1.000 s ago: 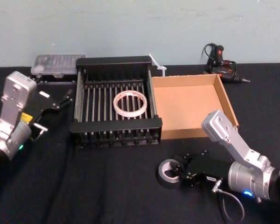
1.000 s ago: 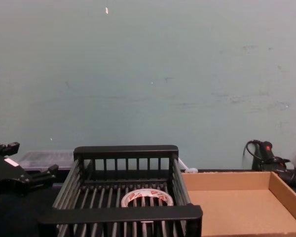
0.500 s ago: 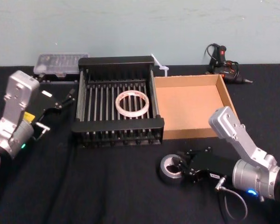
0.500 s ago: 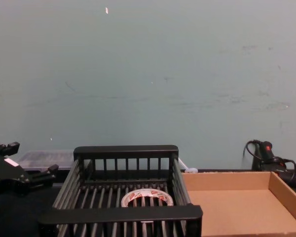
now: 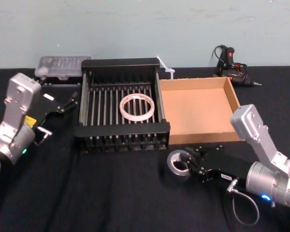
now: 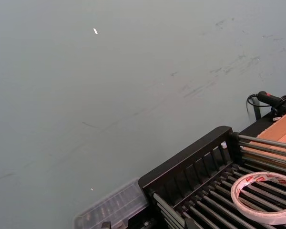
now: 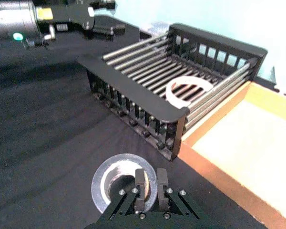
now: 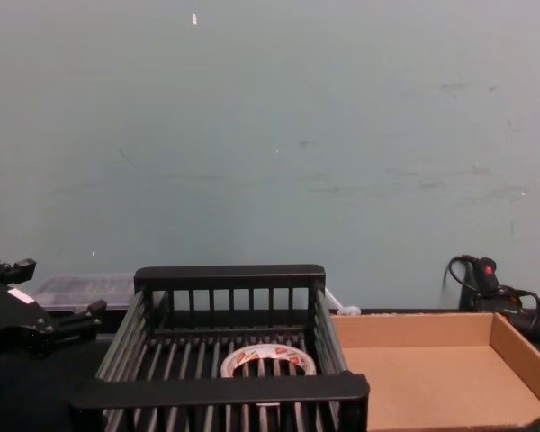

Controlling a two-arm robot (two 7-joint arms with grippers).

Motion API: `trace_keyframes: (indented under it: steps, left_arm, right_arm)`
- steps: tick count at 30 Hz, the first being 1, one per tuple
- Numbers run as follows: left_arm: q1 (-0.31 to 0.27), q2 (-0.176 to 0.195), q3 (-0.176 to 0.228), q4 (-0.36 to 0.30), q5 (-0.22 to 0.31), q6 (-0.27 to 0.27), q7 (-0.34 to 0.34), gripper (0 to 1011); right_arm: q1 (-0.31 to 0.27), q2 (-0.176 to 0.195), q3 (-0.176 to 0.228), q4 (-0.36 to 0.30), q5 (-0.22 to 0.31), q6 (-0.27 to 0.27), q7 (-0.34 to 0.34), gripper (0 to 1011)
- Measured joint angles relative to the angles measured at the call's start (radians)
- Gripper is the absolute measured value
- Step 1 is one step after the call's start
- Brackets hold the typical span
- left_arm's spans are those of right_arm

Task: Pick up the white tape and place it into the black box , Pick up the silver tape and place it into the brown box.

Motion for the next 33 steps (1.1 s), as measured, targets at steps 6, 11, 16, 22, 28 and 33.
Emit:
trace_keyframes:
  steps: [6,11,16,22,28,33]
  left_arm:
    - [0.0,0.0,0.0,0.0,0.0,0.0,0.0,1001]
    - [0.0,0.0,0.0,0.0,0.0,0.0,0.0,1002]
    - [0.0,0.0,0.0,0.0,0.0,0.0,0.0,1001]
    - [0.0,0.0,0.0,0.0,0.0,0.0,0.0,1001]
    - [0.0,0.0,0.0,0.0,0.0,0.0,0.0,1001]
    - [0.0,0.0,0.0,0.0,0.0,0.0,0.0,1001]
  right_arm:
    - [-0.014,-0.002,0.019,-0.009,0.025,-0.028,-0.005,159]
    - [-0.027,-0.001,0.033,-0.019,0.042,-0.055,-0.015,159]
    - [-0.038,-0.002,0.046,-0.027,0.055,-0.077,-0.022,158]
    - [-0.061,-0.014,0.072,-0.039,0.075,-0.114,-0.044,159]
    - [-0.077,-0.028,0.088,-0.043,0.083,-0.14,-0.064,159]
    - [-0.089,-0.038,0.102,-0.045,0.087,-0.165,-0.069,159]
